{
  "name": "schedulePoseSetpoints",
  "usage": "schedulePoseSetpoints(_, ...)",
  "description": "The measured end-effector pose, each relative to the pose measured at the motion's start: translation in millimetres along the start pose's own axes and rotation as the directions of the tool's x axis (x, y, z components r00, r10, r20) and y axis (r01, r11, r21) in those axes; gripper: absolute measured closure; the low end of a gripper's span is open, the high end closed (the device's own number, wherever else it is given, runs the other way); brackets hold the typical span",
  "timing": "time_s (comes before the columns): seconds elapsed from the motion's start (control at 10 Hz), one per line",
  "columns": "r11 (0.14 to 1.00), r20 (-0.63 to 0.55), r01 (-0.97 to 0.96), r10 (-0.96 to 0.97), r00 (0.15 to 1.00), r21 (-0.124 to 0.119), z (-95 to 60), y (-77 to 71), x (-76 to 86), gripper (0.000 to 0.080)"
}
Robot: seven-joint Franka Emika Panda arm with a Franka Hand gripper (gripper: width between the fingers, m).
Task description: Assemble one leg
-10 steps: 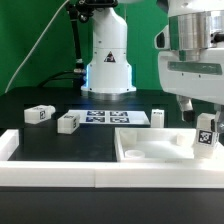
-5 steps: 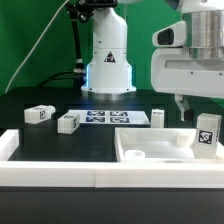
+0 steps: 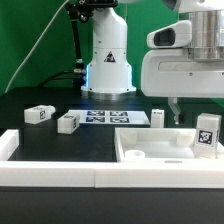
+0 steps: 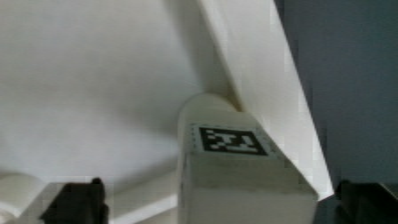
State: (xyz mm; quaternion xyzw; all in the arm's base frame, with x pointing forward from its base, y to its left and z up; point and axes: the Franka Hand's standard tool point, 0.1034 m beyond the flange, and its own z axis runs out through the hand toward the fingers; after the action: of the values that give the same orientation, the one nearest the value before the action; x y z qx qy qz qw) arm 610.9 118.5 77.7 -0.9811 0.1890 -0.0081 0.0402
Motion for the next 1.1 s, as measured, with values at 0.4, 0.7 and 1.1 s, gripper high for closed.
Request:
schedulePoseSetpoints(0.4, 0.999, 0.0, -0.04, 0.04, 0.999, 0.0, 0.0, 0.0, 0.0, 0.0508)
schedulePoseSetpoints(0.7, 0.961, 0.001, -0.277, 0.277, 0.961, 0.005, 0.5, -0.5, -0.4, 0.0508)
schedulePoseSetpoints(1.1, 0.74, -0.003, -0.671, 0.672, 0.741, 0.05, 0.8, -1.3, -0.7, 0.0508)
